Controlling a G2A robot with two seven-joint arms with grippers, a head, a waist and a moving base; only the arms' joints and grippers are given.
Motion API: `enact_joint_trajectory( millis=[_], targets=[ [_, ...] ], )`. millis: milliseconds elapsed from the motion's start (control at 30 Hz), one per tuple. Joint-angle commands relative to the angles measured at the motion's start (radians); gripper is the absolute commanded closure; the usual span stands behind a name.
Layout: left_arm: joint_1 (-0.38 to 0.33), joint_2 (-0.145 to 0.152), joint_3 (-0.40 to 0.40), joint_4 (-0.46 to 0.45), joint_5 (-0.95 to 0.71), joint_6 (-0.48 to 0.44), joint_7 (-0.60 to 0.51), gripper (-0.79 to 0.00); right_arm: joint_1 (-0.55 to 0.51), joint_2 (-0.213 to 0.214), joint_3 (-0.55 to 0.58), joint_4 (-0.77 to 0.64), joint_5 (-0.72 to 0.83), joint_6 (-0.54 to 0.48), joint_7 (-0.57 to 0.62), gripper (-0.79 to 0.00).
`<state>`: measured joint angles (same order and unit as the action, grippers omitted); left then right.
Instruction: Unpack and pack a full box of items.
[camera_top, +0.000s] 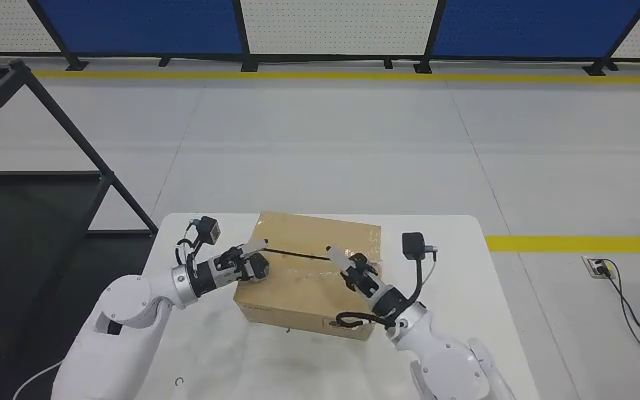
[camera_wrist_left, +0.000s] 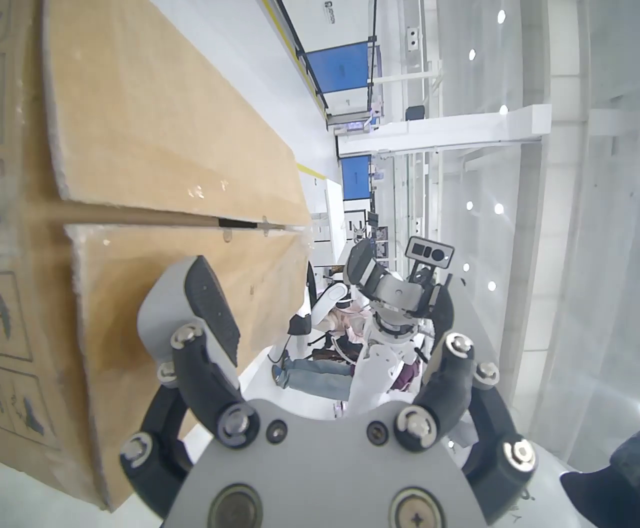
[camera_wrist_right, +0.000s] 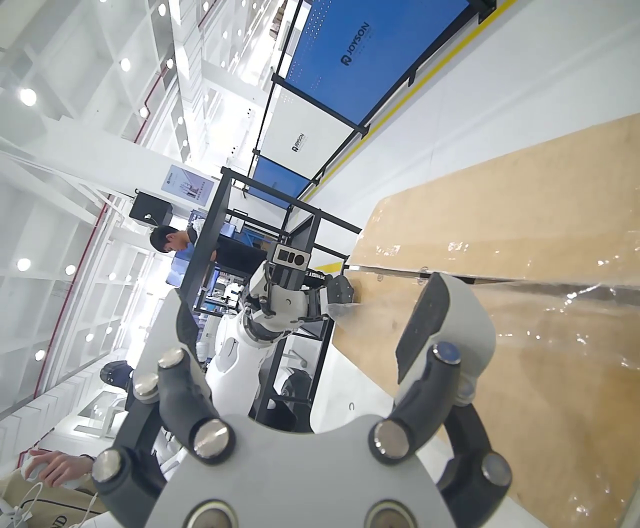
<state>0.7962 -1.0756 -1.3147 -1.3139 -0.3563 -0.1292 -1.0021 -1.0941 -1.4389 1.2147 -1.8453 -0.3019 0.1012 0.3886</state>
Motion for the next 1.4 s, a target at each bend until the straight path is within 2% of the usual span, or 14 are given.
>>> enact_joint_trajectory(
  millis=[0,100,433,667,733,867,967,1167,1233,1267,1300,1367],
  targets=[
    [0.029,0.004,-0.011,-0.043,0.021,-0.014,0.014,-0.785,0.001,0.001,0.001,0.001,0.004,-0.005,0.003,-0.785],
    [0.064,0.01,-0.032,-0.097,0.03,-0.019,0.046,-0.785,0.005,0.002,0.002,0.004,0.005,-0.014,0.011,-0.785],
    [0.064,0.01,-0.032,-0.097,0.03,-0.019,0.046,-0.785,0.015,0.006,-0.002,0.013,0.005,-0.037,0.03,-0.785],
    [0.085,0.014,-0.019,-0.118,0.123,-0.047,0.08,-0.785,0.008,0.01,-0.002,0.006,-0.001,-0.047,0.032,-0.785],
    [0.084,0.015,-0.019,-0.115,0.15,-0.048,0.095,-0.696,0.004,0.011,-0.002,0.003,-0.003,-0.048,0.033,-0.785],
    [0.086,0.017,-0.009,-0.118,0.186,-0.074,0.098,-0.606,0.001,0.013,-0.002,-0.003,-0.005,-0.051,0.035,-0.785],
    [0.086,0.018,0.0,-0.122,0.217,-0.1,0.099,-0.471,-0.004,0.015,-0.002,-0.009,-0.009,-0.048,0.036,-0.785],
    [0.085,0.018,0.015,-0.128,0.287,-0.093,0.145,-0.36,-0.018,0.018,-0.003,-0.027,-0.017,-0.045,0.032,-0.785],
    [0.082,0.017,0.023,-0.129,0.301,-0.088,0.157,-0.24,-0.024,0.019,-0.003,-0.032,-0.02,-0.046,0.028,-0.785],
    [0.08,0.016,0.026,-0.13,0.296,-0.089,0.158,-0.145,-0.027,0.019,-0.003,-0.034,-0.021,-0.046,0.028,-0.785],
    [0.078,0.016,0.027,-0.128,0.294,-0.089,0.157,0.0,-0.029,0.02,-0.004,-0.036,-0.023,-0.047,0.028,-0.785],
    [0.073,0.016,0.029,-0.127,0.288,-0.089,0.156,0.0,-0.035,0.021,-0.005,-0.04,-0.025,-0.05,0.026,-0.785]
  ],
)
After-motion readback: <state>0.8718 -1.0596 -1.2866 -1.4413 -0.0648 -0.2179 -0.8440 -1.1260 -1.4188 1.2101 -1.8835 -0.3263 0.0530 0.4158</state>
